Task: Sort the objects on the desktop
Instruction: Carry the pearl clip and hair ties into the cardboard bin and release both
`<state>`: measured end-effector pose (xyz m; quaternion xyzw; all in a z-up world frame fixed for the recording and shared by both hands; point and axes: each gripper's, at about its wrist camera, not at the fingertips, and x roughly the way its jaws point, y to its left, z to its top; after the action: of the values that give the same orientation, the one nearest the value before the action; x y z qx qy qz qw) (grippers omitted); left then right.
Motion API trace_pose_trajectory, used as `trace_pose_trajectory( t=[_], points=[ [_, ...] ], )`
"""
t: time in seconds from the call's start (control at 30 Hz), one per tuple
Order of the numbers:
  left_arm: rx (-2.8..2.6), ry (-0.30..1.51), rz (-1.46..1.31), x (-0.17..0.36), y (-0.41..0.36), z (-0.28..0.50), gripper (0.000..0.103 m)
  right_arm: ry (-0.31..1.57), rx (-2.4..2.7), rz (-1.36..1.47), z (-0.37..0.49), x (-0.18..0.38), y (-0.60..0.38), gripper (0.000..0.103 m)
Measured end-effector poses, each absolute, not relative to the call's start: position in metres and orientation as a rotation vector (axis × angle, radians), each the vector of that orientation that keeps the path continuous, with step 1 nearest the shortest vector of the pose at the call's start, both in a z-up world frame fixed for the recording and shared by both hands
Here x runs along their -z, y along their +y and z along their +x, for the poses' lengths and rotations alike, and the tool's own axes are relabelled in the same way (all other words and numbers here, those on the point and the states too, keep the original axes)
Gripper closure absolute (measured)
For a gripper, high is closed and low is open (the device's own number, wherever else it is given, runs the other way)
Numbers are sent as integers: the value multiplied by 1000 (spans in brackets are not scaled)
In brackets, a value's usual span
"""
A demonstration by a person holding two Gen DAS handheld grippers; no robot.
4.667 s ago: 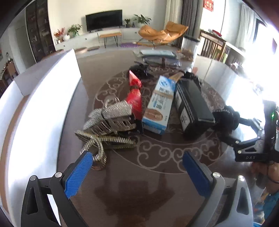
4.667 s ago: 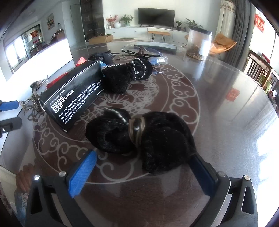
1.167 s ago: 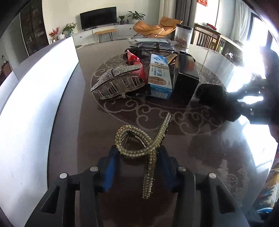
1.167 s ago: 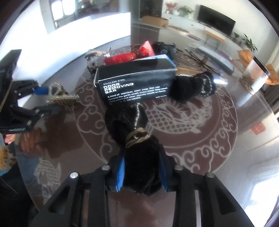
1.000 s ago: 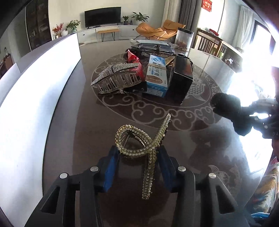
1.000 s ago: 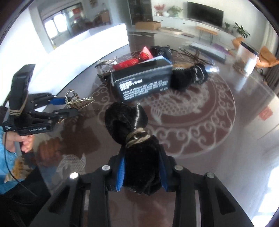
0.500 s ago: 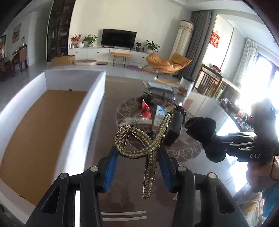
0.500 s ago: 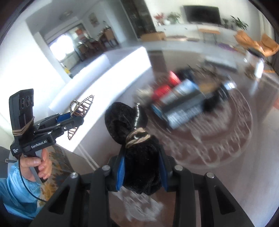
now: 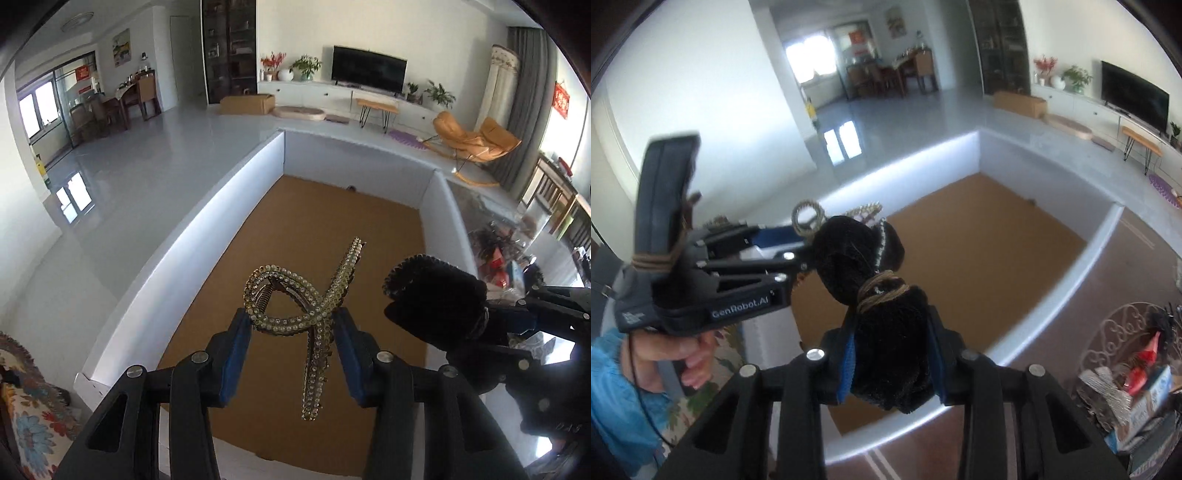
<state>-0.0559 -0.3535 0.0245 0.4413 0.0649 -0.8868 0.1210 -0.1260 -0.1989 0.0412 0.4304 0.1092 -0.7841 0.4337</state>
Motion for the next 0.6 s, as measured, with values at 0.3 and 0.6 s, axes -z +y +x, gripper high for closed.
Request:
trace_pose_trajectory(
  t=[0.3, 0.6],
  points=[
    [2477, 260, 1430, 13, -386, -76, 0, 451, 1956, 1124, -117, 12, -235, 0],
    [2499, 61, 1498, 27, -360, -81, 0, 735, 1960, 1032, -89, 35, -248, 0]
  ],
)
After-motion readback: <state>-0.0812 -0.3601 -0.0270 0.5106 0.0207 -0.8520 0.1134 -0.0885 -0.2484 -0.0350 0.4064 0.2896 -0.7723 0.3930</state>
